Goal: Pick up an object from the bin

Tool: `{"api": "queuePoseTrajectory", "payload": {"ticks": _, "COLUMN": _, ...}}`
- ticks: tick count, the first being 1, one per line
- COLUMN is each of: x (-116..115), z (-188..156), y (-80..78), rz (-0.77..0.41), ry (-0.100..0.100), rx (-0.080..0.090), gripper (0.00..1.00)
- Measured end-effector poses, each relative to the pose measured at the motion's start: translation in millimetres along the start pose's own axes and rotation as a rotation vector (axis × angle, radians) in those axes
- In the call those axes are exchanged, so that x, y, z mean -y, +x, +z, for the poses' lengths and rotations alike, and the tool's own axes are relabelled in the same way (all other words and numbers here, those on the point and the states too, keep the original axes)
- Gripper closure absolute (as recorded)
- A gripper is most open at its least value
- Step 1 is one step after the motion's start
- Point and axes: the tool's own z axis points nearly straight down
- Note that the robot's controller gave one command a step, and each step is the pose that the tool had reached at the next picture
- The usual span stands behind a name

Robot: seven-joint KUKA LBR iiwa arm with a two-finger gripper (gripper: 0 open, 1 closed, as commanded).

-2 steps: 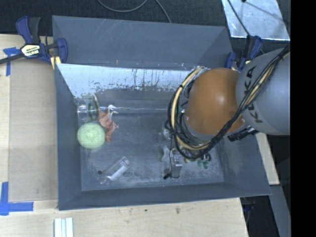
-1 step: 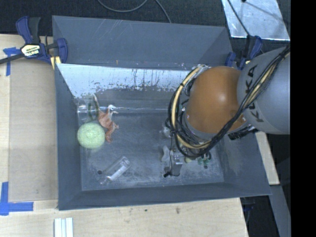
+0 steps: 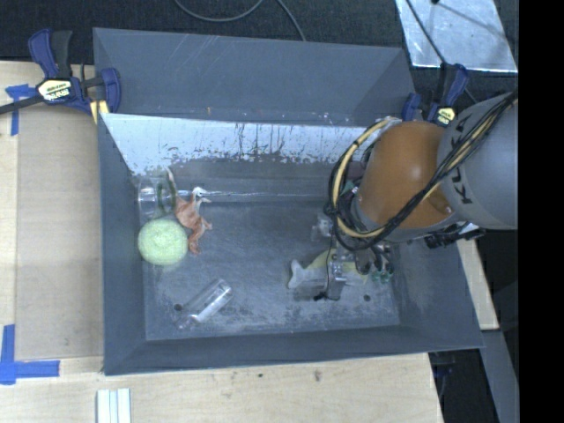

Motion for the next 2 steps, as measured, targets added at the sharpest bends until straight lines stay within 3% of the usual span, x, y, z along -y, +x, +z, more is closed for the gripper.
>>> {"api": "queuePoseTrajectory", "payload": {"ticks": 1, "x": 20, "z": 21, "y": -7.3, "rz": -0.173, "ry": 0.001, "rx": -0.005, "gripper": 0.00}}
{"api": "queuePoseTrajectory", "payload": {"ticks": 2, "x": 6, "z": 23, "y": -14.4, "rz": -0.225, "ry": 0.000, "rx": -0.002, "gripper": 0.00}}
